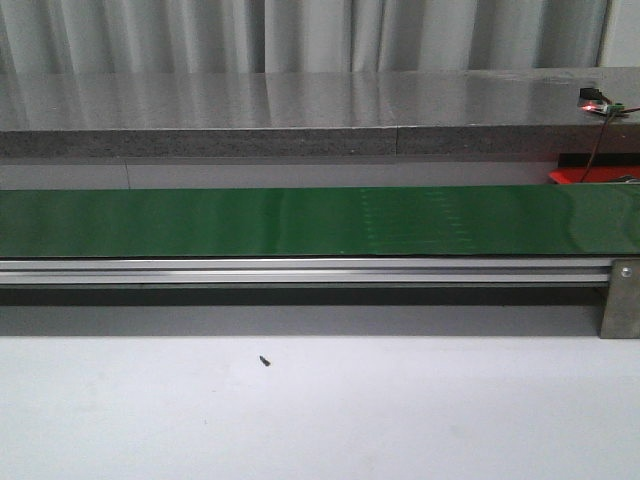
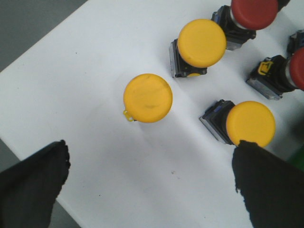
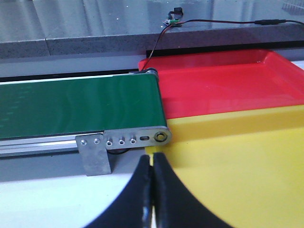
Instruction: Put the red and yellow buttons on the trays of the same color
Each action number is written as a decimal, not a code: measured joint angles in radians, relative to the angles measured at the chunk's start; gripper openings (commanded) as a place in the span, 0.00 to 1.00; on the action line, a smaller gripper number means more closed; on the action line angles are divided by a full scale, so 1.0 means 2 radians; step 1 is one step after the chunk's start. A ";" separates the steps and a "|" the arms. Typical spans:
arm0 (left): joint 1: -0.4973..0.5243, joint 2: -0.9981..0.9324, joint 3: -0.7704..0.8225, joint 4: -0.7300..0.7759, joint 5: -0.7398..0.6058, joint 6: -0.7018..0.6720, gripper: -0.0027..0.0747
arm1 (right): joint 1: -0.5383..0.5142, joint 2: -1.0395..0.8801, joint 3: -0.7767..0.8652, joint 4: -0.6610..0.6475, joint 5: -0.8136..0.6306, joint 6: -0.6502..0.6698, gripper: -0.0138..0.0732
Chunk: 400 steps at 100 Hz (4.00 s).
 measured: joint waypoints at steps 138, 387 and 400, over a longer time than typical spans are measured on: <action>0.000 0.097 -0.003 -0.008 -0.119 0.000 0.26 | 0.000 0.000 0.000 0.000 0.000 0.000 0.09; -0.375 -0.225 0.084 -0.007 -0.014 0.031 0.01 | 0.000 0.000 0.000 0.000 0.000 0.000 0.09; -0.378 -0.290 0.132 -0.007 -0.013 0.031 0.01 | 0.000 0.000 0.000 0.000 0.000 0.000 0.09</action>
